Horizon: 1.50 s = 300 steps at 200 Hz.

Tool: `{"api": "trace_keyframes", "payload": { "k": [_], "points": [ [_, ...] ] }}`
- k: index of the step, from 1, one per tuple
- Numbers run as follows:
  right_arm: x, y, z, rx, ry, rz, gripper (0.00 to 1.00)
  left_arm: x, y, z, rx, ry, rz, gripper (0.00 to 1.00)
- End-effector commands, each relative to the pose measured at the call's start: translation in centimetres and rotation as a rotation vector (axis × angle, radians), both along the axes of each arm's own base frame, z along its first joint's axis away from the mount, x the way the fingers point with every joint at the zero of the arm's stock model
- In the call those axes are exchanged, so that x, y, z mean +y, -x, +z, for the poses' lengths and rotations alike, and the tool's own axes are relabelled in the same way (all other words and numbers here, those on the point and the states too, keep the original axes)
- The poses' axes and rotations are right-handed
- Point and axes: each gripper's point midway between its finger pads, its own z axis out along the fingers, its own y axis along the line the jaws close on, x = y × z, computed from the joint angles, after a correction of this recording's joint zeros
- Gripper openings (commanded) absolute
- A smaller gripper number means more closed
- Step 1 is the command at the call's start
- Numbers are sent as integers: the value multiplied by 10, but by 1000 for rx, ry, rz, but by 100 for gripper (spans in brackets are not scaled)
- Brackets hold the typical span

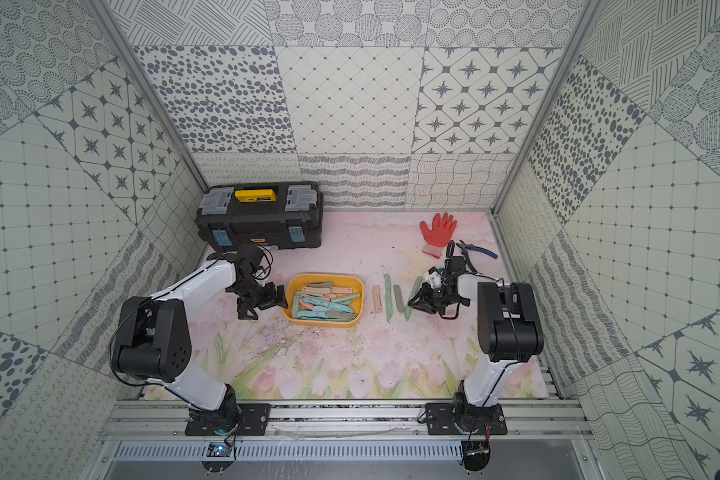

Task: Take the fruit knife out of the storage box
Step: Place the fruit knife at the center of the board.

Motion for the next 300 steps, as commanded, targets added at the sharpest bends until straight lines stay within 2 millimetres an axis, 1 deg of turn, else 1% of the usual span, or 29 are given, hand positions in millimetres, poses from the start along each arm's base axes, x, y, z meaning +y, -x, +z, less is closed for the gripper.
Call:
{"api": "trace_keyframes", "payload": {
  "k": [1, 23, 40, 55, 77, 93, 132, 148, 168, 190, 207, 251, 300],
  "points": [
    [-8, 5, -2, 10, 49, -15, 29, 4, 0, 4, -3, -11, 17, 98],
    [-9, 1, 9, -20, 59, -25, 30, 4, 0, 4, -3, -11, 18, 98],
    [-15, -4, 17, -51, 91, -50, 31, 4, -1, 5, -6, -10, 17, 98],
    [-21, -10, 22, -76, 127, -75, 35, 4, -1, 5, -8, -8, 17, 98],
    [-21, -20, 26, -93, 130, -87, 36, 3, -2, 5, -8, -5, 17, 98],
    [-17, -23, 25, -83, 129, -80, 35, 3, -2, 5, -6, -6, 17, 98],
    [-6, -23, 13, -52, 175, -40, 35, 4, -1, 4, -4, -11, 17, 98],
    [-7, -25, 11, -52, 194, -40, 35, 4, -1, 4, -4, -11, 18, 98],
    [-11, -29, 10, -53, 222, -51, 37, 4, -1, 4, -4, -10, 19, 98],
    [-11, -33, 11, -53, 226, -53, 39, 4, -1, 4, -3, -10, 18, 98],
    [-8, -37, 11, -57, 229, -48, 40, 4, -2, 4, -4, -10, 18, 98],
    [0, -47, 4, -53, 242, -32, 47, 4, -1, 4, -4, -12, 18, 98],
    [6, -59, 1, -57, 236, -25, 47, 4, -2, 4, -4, -12, 18, 98]
  ]
}}
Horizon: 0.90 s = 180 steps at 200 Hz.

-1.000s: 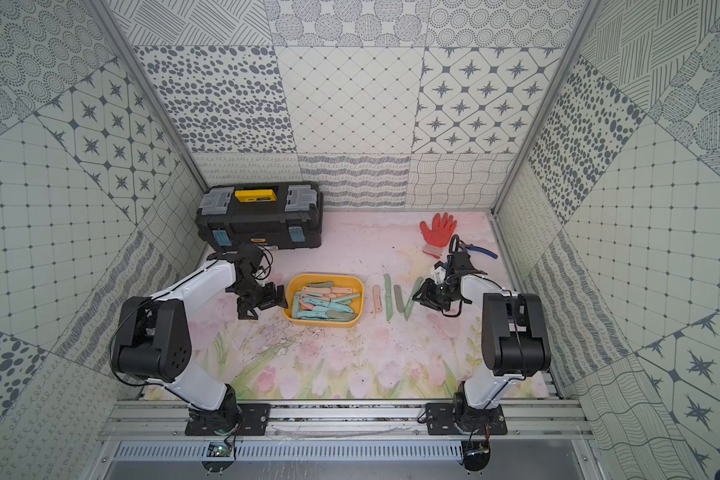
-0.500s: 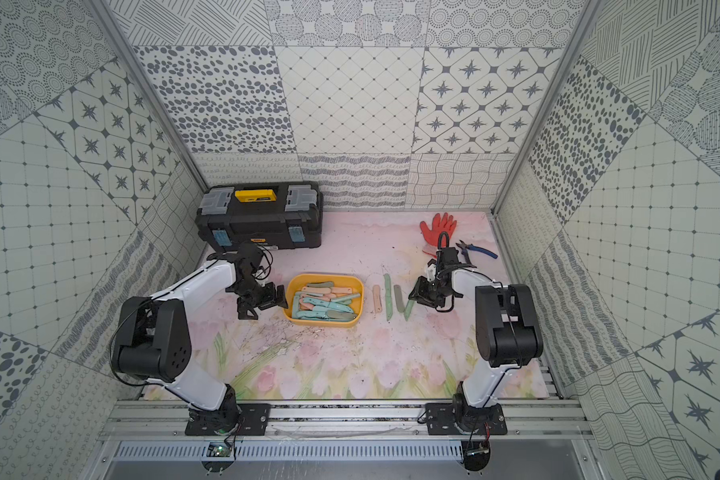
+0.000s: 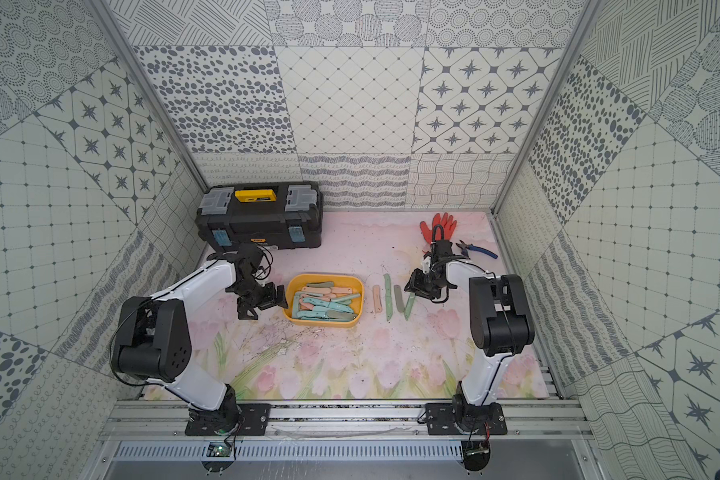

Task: Take the fruit knife out of the storage box
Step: Place the fruit knife at the center of the board.

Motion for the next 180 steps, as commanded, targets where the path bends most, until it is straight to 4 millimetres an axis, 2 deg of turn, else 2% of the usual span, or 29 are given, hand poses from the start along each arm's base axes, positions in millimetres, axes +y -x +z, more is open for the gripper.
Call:
{"api": "trace_keyframes", "payload": {
  "k": [1, 82, 131, 158, 180],
  "points": [
    [2, -7, -8, 7, 14, -8, 48, 4, -2, 4, -4, -12, 18, 98],
    [20, -15, -9, 3, -25, 26, 48, 5, -2, 4, -2, -11, 20, 98],
    [21, -20, -4, -9, -18, 23, 48, 5, -2, 4, -1, -8, 21, 98],
    [20, -21, 5, -35, -12, 19, 48, 5, -3, 4, -5, -7, 22, 98],
    [17, -22, 33, -124, 37, 15, 49, 5, -2, 4, -2, -8, 22, 98]
  ]
}}
